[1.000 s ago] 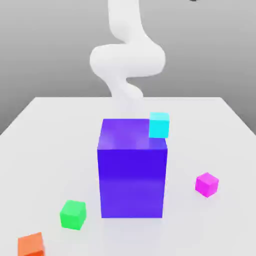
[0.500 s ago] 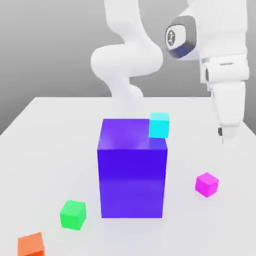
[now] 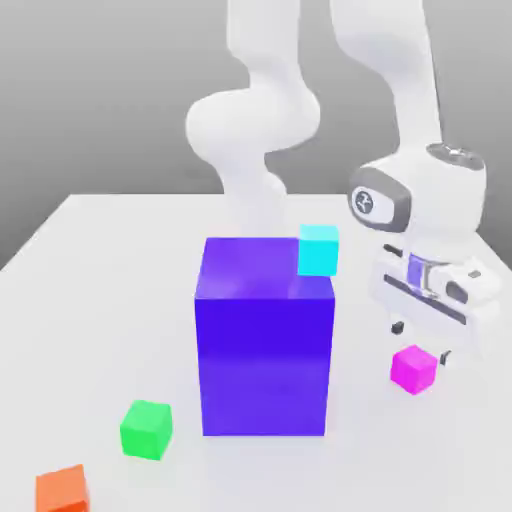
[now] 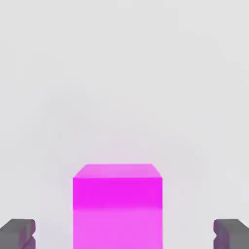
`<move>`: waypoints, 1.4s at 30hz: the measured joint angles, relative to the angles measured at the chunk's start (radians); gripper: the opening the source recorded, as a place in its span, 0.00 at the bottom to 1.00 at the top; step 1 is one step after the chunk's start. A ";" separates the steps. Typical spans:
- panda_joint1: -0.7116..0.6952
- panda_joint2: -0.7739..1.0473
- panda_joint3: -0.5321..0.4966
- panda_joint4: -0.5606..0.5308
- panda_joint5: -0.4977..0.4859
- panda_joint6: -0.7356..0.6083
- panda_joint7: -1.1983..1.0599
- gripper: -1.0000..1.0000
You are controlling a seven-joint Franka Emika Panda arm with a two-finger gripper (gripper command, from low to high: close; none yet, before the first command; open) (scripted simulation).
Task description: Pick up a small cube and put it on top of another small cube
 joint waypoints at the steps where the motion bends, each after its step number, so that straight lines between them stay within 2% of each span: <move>1: 0.008 0.036 -0.009 0.006 -0.005 0.029 0.003 0.50; 2: 0.015 0.065 -0.017 0.012 -0.006 0.052 0.004 0.00; 9: 0.015 0.068 -0.017 0.012 -0.007 0.053 0.004 0.00; 16: -0.002 -0.158 0.010 -0.029 0.032 -0.131 -0.024 0.00; 18: -0.016 -0.153 0.002 0.015 0.023 -0.155 -0.026 0.00; 29: -0.219 0.010 -0.235 0.382 -0.154 -0.255 -0.168 0.00; 40: -0.422 -0.046 -0.435 0.417 -0.246 -0.344 -0.385 0.00; 42: -0.457 -0.073 -0.462 0.396 -0.240 -0.356 -0.438 0.00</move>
